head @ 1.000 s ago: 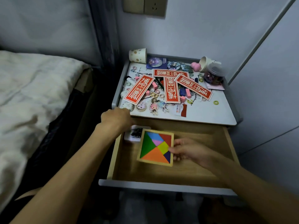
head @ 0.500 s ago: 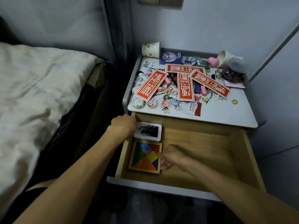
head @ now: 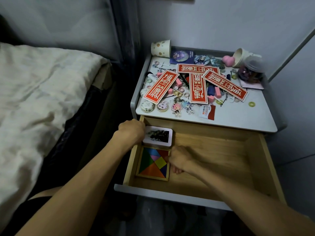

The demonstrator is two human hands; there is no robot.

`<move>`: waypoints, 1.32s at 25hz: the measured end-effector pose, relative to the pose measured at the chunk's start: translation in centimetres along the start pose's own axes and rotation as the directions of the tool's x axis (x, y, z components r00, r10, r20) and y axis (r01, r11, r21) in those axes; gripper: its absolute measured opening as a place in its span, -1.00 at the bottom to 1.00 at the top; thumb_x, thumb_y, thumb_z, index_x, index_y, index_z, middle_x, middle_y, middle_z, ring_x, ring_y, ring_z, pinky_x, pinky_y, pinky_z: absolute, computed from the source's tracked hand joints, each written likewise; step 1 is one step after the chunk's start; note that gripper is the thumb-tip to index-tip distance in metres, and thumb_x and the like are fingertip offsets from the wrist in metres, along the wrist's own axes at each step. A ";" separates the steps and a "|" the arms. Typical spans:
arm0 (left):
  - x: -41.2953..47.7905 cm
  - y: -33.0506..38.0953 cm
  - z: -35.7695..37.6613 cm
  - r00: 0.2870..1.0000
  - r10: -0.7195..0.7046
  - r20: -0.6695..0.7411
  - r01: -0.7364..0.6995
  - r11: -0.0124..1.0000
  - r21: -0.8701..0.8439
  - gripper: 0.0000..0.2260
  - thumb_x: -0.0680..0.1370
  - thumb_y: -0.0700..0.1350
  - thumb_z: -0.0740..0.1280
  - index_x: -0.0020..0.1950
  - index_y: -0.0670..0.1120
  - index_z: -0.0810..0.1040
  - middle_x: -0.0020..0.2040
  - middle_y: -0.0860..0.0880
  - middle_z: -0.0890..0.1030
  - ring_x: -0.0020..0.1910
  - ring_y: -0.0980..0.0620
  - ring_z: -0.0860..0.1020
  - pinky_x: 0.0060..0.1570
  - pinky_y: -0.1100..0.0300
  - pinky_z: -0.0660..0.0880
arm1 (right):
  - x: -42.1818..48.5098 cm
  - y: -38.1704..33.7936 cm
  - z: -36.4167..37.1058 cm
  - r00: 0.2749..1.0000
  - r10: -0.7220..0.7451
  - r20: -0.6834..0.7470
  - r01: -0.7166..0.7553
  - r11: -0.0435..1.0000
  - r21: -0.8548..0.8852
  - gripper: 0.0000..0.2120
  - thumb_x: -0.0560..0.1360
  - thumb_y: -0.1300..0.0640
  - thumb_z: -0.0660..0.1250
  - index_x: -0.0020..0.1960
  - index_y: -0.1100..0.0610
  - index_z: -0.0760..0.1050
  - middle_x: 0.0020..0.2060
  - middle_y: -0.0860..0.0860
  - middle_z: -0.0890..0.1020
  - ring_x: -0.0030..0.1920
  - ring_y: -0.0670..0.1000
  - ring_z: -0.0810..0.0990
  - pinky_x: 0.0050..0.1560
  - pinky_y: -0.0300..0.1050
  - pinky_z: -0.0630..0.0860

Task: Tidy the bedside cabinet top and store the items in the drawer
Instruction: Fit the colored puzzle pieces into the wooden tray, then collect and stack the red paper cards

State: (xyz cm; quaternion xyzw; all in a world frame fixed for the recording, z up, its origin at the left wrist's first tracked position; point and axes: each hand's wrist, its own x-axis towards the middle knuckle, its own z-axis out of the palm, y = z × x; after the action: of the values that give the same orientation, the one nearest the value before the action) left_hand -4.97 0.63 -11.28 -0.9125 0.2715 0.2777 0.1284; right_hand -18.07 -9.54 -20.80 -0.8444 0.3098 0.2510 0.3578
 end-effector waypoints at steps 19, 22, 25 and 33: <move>3.9 4.2 -6.0 0.743 -0.048 -0.667 -0.351 0.821 -0.450 -0.53 0.53 0.08 0.36 0.34 -0.14 0.40 0.30 -0.24 0.46 0.23 -0.26 0.46 0.16 -0.10 0.45 | -2.0 1.4 -22.3 0.622 -0.299 -0.723 0.157 0.953 -0.259 -0.76 0.52 0.12 0.37 0.18 0.10 0.52 0.07 0.06 0.63 0.00 0.06 0.59 -0.04 -0.07 0.50; 5.4 5.5 -5.9 0.762 -0.073 -0.643 -0.214 0.909 -0.358 -0.49 0.56 0.06 0.32 0.42 -0.16 0.32 0.36 -0.29 0.40 0.32 -0.32 0.37 0.27 -0.16 0.35 | 1.8 3.2 -25.3 0.695 -0.232 -0.680 0.022 0.953 -0.302 -0.59 0.48 0.10 0.41 0.28 0.13 0.42 0.15 0.14 0.57 0.10 0.15 0.56 -0.09 -0.06 0.47; 6.2 5.5 -6.2 0.777 -0.099 -0.621 -0.134 0.939 -0.317 -0.45 0.54 -0.04 0.36 0.45 -0.18 0.25 0.37 -0.30 0.39 0.32 -0.33 0.36 0.27 -0.17 0.34 | 3.4 3.8 -26.1 0.718 -0.233 -0.656 0.040 0.954 -0.296 -0.54 0.47 0.07 0.42 0.31 0.14 0.39 0.12 0.13 0.60 0.02 0.13 0.60 -0.14 -0.07 0.50; 5.3 5.6 -6.9 0.724 -0.190 -0.663 -0.171 0.882 -0.439 -0.39 0.45 0.04 0.48 0.35 -0.17 0.30 0.25 -0.29 0.45 0.20 -0.31 0.42 0.16 -0.09 0.35 | 3.8 3.2 -26.7 0.745 -0.261 -0.614 0.080 0.949 -0.306 -0.45 0.43 -0.02 0.47 0.32 0.15 0.40 0.14 0.15 0.60 0.08 0.16 0.59 0.01 0.07 0.57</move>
State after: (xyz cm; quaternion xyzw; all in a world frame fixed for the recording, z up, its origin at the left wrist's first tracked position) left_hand -1.42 -8.91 -9.24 -0.9535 0.2187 -0.0249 -0.2059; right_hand -12.34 -32.91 -8.21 -0.9429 0.2993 -0.0513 0.1366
